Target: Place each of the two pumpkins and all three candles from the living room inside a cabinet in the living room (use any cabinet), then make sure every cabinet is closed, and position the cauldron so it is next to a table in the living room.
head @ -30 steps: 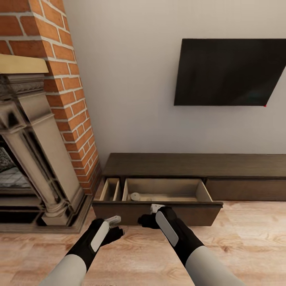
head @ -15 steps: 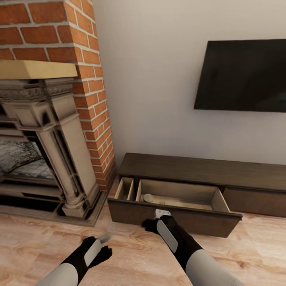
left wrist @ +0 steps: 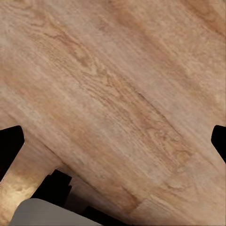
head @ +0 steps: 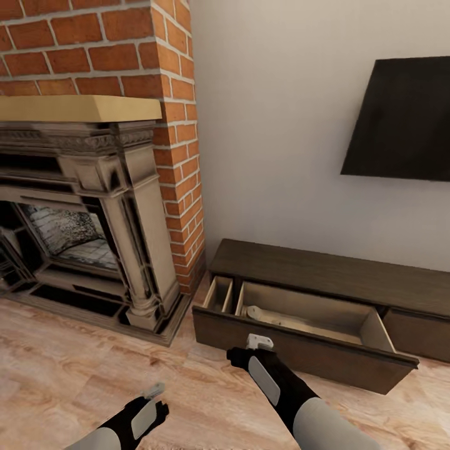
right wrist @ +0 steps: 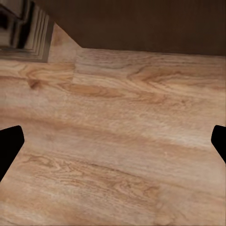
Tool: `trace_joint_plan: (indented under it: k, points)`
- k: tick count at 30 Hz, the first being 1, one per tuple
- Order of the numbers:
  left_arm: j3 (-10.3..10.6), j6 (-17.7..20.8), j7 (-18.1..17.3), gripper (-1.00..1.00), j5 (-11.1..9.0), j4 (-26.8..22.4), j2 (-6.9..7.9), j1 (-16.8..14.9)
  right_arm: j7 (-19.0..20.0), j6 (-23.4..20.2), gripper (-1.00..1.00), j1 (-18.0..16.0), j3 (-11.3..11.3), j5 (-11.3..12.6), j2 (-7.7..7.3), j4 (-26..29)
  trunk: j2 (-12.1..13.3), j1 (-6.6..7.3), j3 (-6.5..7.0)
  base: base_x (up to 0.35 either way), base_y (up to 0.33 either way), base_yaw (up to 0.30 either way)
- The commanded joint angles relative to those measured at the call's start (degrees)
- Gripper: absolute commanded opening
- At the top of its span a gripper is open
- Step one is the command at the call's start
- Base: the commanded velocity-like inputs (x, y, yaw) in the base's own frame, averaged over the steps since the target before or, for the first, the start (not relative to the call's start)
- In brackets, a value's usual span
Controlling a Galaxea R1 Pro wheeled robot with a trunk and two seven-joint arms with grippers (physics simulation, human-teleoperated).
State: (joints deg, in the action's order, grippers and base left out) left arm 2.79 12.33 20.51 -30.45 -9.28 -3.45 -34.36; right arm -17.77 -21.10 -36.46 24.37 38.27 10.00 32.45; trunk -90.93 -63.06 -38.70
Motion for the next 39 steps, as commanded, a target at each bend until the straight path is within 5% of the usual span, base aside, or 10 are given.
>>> trace_joint_plan:
  k: [1,14,18,26,39]
  points:
    - [0.30,-0.76,0.33,1.00,-0.28,0.29,-0.02,-0.01,-0.45,0.45,1.00,-0.03,0.14,0.32,0.00,-0.77,-0.03,0.02,-0.08,-0.150,0.005,0.276]
    - [0.13,-7.94,0.25,1.00,-0.32,1.42,0.05,1.50,-0.42,5.99,1.00,-0.01,0.34,0.23,0.00,-3.96,-0.03,0.02,-0.44,-0.173,0.011,0.276]
    - [0.04,-10.69,0.23,1.00,-0.38,1.61,0.80,2.83,-0.42,6.09,1.00,-0.01,2.35,0.27,0.00,-3.97,-0.03,0.02,-0.56,-0.016,0.017,0.276]
    - [0.11,-11.66,-3.12,1.00,-0.37,1.73,0.97,3.44,-0.42,6.49,1.00,-0.01,3.89,0.30,0.00,-4.59,-0.03,0.02,-0.78,-0.088,0.105,0.276]
    - [0.11,-14.10,-3.55,1.00,-0.39,1.81,0.98,3.73,-0.35,9.32,1.00,-0.01,4.02,0.24,0.00,-6.31,-0.03,0.02,-1.15,-0.005,0.016,0.276]
